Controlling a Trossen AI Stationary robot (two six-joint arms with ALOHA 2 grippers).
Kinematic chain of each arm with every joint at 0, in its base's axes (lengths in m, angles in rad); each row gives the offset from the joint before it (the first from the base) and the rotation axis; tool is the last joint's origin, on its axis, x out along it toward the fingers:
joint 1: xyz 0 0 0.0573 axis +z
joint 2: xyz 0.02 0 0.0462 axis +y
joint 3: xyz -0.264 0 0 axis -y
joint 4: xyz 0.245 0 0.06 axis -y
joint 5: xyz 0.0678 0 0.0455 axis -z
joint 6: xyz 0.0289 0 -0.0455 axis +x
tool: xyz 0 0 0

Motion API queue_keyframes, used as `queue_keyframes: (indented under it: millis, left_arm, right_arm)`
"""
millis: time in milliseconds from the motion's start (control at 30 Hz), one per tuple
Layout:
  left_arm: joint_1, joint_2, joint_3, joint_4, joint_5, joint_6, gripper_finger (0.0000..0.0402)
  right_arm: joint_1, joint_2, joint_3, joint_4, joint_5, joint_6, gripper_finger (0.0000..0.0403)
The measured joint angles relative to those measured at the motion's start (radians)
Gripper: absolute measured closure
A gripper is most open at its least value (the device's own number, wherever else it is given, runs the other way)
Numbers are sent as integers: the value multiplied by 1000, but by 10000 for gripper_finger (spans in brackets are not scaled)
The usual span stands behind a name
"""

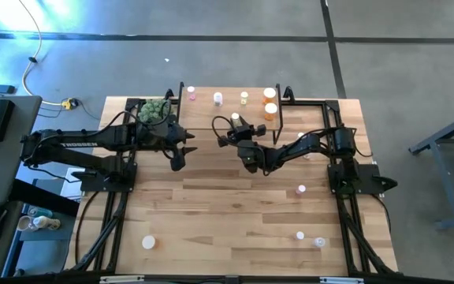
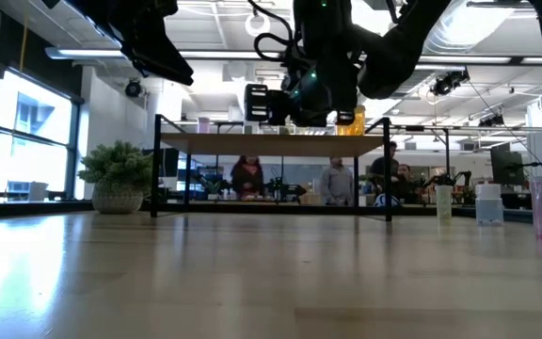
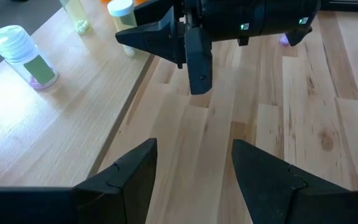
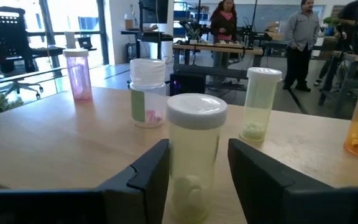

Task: Pick and place medicine bottles onto shelf by color
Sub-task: Put the bottom yellow pill bottle on the shelf aligned with the other yellow pill bottle

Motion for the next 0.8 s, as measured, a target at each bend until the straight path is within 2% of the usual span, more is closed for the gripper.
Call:
queue_keyframes:
  millis: [267, 600, 800]
  left_arm:
    - [0, 0, 0, 0, 0, 0, 202]
    - [0, 0, 0, -7, 0, 0, 202]
    - [0, 0, 0, -10, 0, 0, 202]
  right_arm:
    - [0, 0, 9, 0, -4, -11, 233]
    - [0, -1, 27, 0, -7, -27, 182]
    - [0, -1, 27, 7, 2, -31, 178]
